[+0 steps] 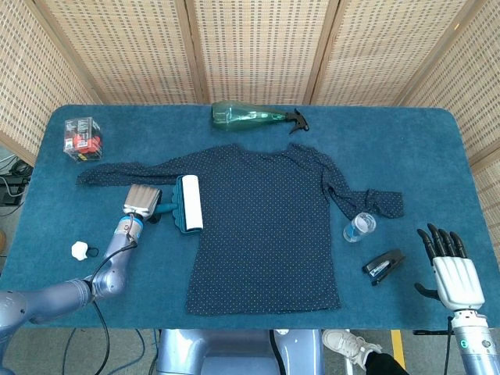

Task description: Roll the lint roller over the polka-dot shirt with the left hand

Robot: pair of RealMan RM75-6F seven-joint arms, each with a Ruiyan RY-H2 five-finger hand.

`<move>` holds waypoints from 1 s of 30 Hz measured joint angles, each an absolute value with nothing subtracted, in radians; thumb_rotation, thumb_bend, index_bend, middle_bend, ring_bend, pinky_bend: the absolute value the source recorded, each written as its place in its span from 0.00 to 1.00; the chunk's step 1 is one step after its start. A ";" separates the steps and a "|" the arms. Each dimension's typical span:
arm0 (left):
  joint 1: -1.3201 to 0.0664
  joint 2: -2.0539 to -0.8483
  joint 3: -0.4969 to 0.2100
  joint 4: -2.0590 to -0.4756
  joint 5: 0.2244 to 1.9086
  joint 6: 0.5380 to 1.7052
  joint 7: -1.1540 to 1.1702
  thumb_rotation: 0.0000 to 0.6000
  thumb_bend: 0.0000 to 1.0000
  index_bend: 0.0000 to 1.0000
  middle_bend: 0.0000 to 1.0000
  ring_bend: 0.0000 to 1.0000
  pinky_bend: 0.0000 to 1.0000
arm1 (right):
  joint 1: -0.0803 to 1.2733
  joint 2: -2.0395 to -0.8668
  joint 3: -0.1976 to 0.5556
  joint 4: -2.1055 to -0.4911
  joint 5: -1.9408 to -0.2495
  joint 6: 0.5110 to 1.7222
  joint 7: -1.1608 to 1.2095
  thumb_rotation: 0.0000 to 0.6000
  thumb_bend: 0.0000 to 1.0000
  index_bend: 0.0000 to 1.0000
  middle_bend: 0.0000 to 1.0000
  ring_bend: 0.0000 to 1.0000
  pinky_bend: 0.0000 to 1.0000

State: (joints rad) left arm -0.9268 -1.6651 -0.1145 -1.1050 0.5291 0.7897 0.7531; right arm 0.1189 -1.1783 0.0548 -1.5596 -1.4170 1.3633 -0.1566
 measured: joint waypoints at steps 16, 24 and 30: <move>-0.941 -1.457 -0.120 -1.358 0.761 0.811 0.681 1.00 0.52 0.87 0.93 0.80 0.70 | 0.117 -1.169 0.058 -1.567 -1.410 1.366 -0.144 1.00 0.06 0.00 0.00 0.00 0.00; -1.000 -1.326 -0.117 -1.485 0.755 0.714 0.685 1.00 0.46 0.87 0.93 0.80 0.69 | 0.117 -1.161 0.065 -1.562 -1.399 1.363 -0.124 1.00 0.06 0.00 0.00 0.00 0.00; -1.065 -1.282 -0.091 -1.518 0.690 0.679 0.728 1.00 0.40 0.87 0.93 0.80 0.68 | 0.120 -1.154 0.068 -1.556 -1.392 1.356 -0.110 1.00 0.06 0.00 0.00 0.00 0.00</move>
State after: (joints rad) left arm -1.0648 -1.2822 -0.0907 -1.5184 0.6904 0.6788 0.7282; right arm 0.1195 -1.1545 0.0679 -1.5565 -1.3920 1.3556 -0.1096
